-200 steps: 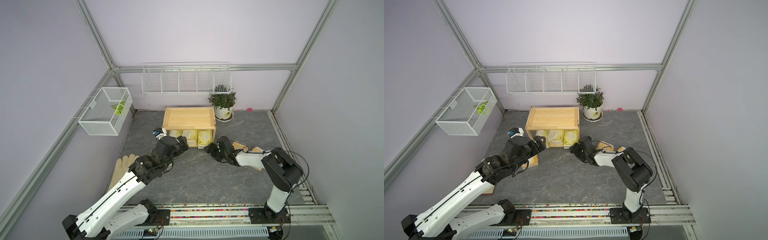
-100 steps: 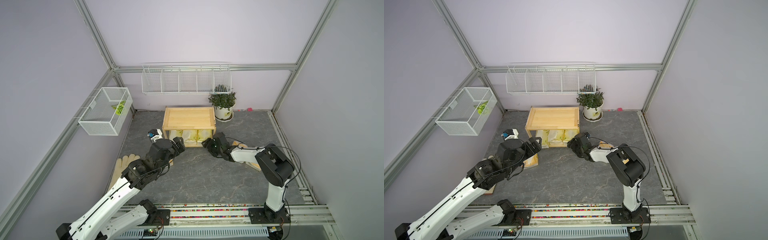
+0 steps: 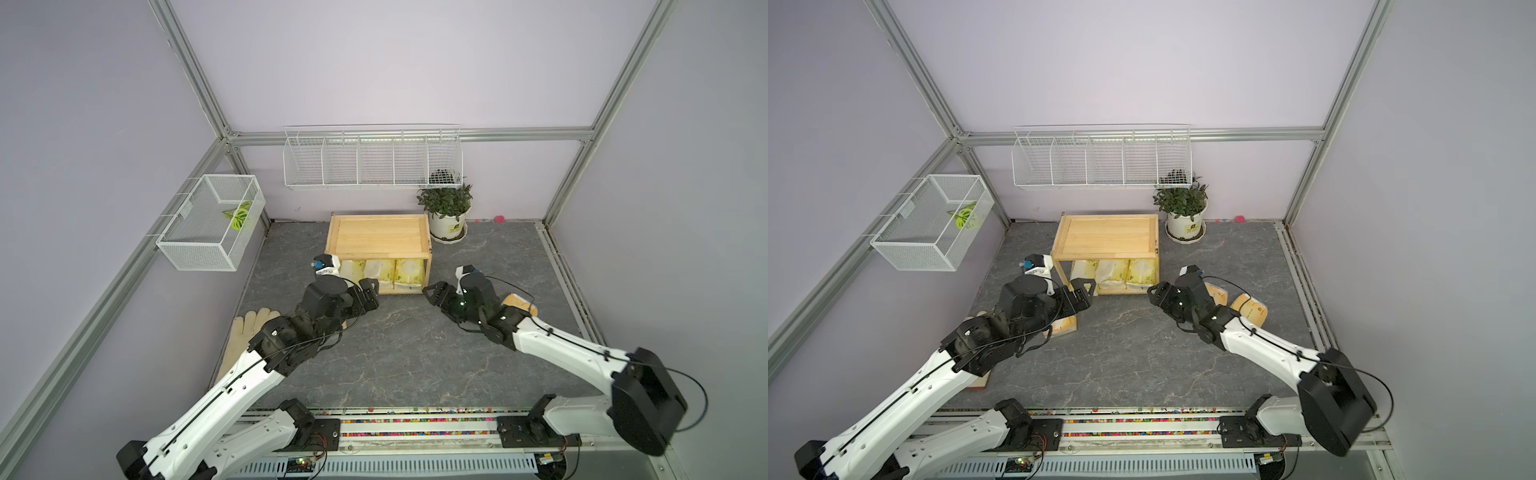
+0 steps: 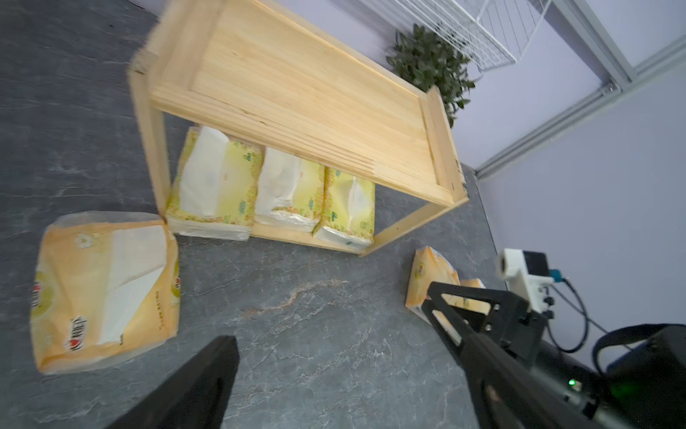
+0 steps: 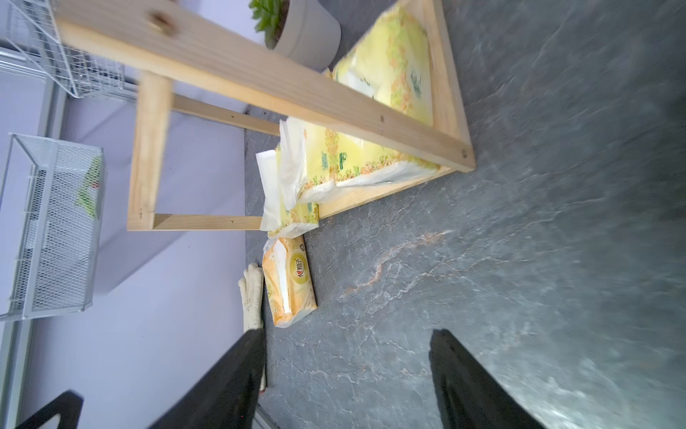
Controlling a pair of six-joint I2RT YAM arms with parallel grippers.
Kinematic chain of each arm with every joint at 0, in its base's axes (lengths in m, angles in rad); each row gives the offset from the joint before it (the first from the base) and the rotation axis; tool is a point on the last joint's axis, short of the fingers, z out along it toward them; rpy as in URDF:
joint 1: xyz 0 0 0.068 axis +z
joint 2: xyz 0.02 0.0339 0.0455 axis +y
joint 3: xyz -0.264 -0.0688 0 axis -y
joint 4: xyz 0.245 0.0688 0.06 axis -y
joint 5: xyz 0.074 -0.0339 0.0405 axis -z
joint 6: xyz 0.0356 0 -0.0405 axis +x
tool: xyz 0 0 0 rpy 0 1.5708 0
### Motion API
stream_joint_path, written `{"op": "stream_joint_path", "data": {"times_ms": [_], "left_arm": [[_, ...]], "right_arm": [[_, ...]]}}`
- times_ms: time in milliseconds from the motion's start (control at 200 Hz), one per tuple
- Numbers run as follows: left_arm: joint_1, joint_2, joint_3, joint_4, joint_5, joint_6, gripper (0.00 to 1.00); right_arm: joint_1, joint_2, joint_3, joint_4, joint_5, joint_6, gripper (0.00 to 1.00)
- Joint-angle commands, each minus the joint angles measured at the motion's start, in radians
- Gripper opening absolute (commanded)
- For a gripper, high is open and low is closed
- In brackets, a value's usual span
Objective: Place the tissue boxes on the shelf by color
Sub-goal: Adjust the box of tissues on the shelf, then adjust the box of tissues at the center of the board.
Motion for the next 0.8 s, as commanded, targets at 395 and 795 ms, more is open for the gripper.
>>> {"op": "stream_joint_path", "data": {"times_ms": [395,795], "left_arm": [[-0.196,0.365,0.071,0.249,0.203,0.032,1.00],[-0.196,0.432,0.103,0.247,0.147,0.053,1.00]], "right_arm": [[-0.660,-0.476,-0.238,-0.508,-0.126,-0.241,0.84],[-0.802,-0.212,-0.067,-0.533,0.053,-0.344,0.84]]}}
